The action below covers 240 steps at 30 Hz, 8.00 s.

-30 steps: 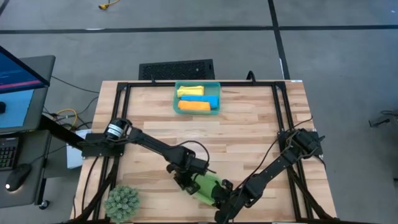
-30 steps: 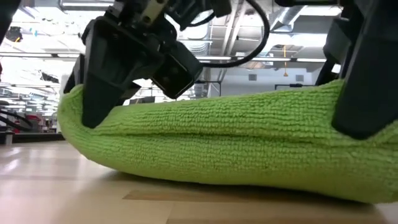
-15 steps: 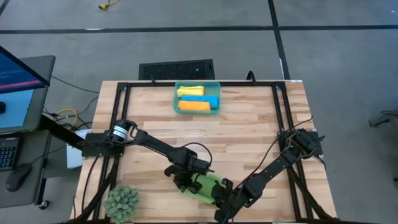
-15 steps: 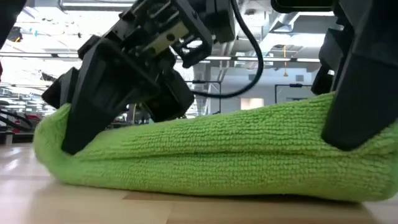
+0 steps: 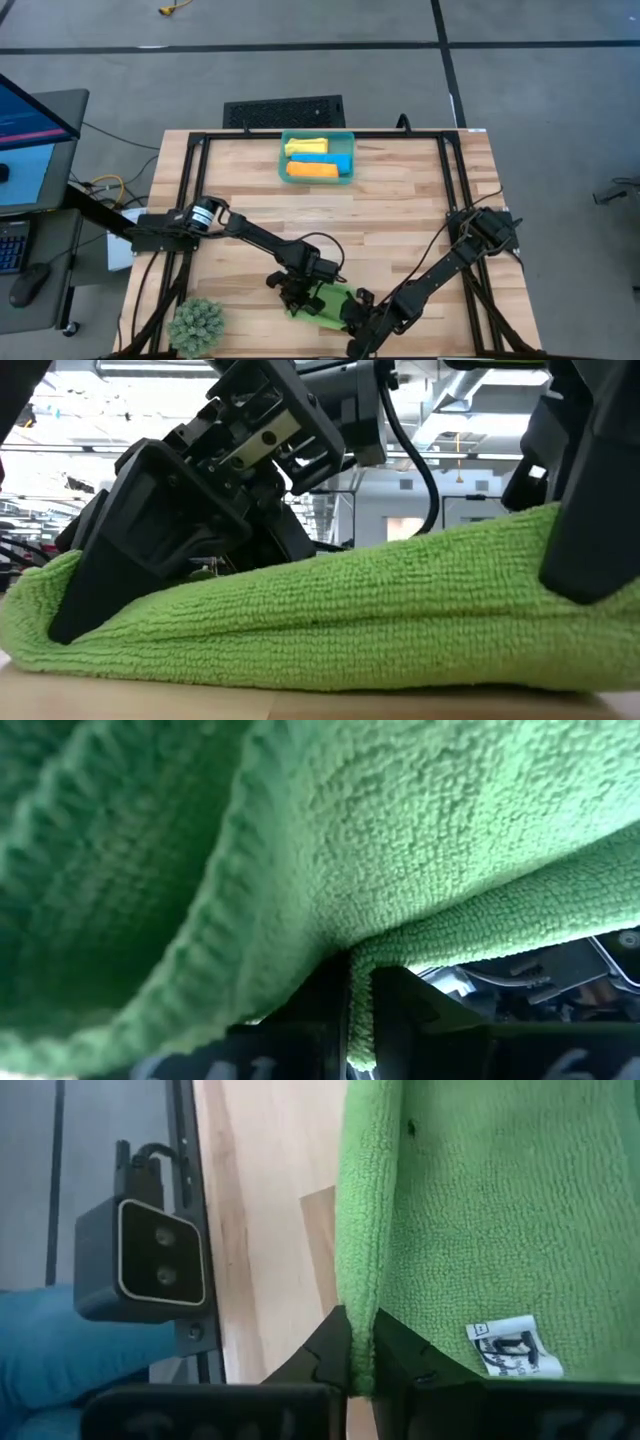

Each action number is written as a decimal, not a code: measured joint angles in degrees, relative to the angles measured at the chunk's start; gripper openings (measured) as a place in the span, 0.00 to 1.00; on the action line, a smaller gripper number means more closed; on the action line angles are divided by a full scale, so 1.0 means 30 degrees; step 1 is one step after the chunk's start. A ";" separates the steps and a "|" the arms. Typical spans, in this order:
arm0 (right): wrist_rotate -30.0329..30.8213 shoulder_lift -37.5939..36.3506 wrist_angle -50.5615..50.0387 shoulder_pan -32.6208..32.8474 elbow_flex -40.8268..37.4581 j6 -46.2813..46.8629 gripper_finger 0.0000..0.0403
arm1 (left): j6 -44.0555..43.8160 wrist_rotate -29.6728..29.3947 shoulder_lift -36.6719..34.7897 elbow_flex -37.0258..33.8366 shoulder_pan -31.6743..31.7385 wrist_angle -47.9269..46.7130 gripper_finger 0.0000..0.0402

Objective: Roll microfiber towels into tight, uniform cylinder then place into a basket
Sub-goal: Roll the green microfiber towel

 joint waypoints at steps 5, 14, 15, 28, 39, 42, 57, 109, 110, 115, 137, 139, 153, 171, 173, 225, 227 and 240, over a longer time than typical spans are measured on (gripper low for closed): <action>-0.0034 0.0000 -0.0033 -0.0020 0.0000 -0.0973 0.11 | -0.0032 0.0372 0.0047 -0.0022 -0.0019 0.0205 0.04; -0.0672 0.0000 -0.0226 -0.0636 -0.0007 -0.1778 0.20 | -0.0072 0.0391 0.0064 -0.0058 -0.0058 0.0301 0.04; -0.0784 0.0000 -0.0325 -0.0673 -0.0007 -0.1789 0.22 | 0.0011 0.0408 0.0072 -0.0058 -0.0073 0.0291 0.04; -0.1212 -0.0981 -0.3968 -0.1021 -0.0022 -0.1461 0.34 | 0.0489 0.0495 0.0086 -0.0058 -0.0073 0.0350 0.04; 0.4383 -0.3133 -0.3349 0.1575 -0.0022 -0.7007 0.31 | 0.0497 0.0521 0.0086 -0.0058 -0.0073 0.0364 0.04; 0.4619 -0.3140 -0.1566 0.2328 0.0000 -0.9995 0.31 | 0.0497 0.0532 0.0086 -0.0058 -0.0073 0.0364 0.04; 0.1927 -0.2255 0.1965 0.1736 0.0059 -1.6757 0.30 | 0.0822 0.0663 0.0101 -0.0058 -0.0066 0.0328 0.04; 0.2680 0.1297 -0.0684 -0.0466 0.0175 -1.0440 0.30 | 0.4365 0.0219 0.0086 -0.0051 -0.0197 0.0697 0.16; 0.2680 0.1297 -0.0691 -0.0466 0.0175 -1.0376 0.30 | 0.4365 0.0220 0.0085 -0.0042 -0.0197 0.0724 0.19; 0.2677 0.1310 -0.0697 -0.0412 0.0162 -1.0267 0.30 | 0.5148 0.0686 0.0086 -0.0043 -0.0198 0.0803 0.31; 0.2381 0.1326 -0.0735 -0.0393 0.0146 -0.9796 0.30 | 0.8500 -0.9516 -0.5058 -0.0131 -0.2598 -0.2204 0.32; 0.2388 0.1333 -0.0742 -0.0393 0.0146 -0.9796 0.30 | 0.8335 -1.0512 -0.5388 -0.0097 -0.3354 -0.2200 0.32; 0.2331 0.1341 -0.0739 -0.0430 0.0138 -0.9796 0.30 | 1.3319 -1.7588 -0.3344 -0.0058 -0.8286 0.2367 0.32; 0.2316 0.1347 -0.0742 -0.0423 0.0131 -0.9795 0.30 | 1.4426 -1.9591 -0.2799 0.0066 -0.7082 0.1845 0.32; 0.2316 0.1346 -0.0736 -0.0423 0.0131 -0.9789 0.30 | 1.4449 -2.0058 -0.2799 0.0066 -0.7044 0.1807 0.32; 0.7973 0.1861 -0.9435 0.3099 0.5880 -1.2854 0.30 | 0.5382 -1.2772 -0.2697 -0.1250 -0.4452 0.4204 0.32; 0.7409 0.1942 -0.9358 0.2857 0.5792 -1.3467 0.32 | 0.5378 -1.2796 -0.2697 -0.1260 -0.4461 0.4294 0.32; 0.6601 0.2856 -0.7971 0.1417 0.5836 -1.5128 0.58 | 0.5379 -1.2903 -0.2697 -0.1260 -0.4517 0.4320 0.32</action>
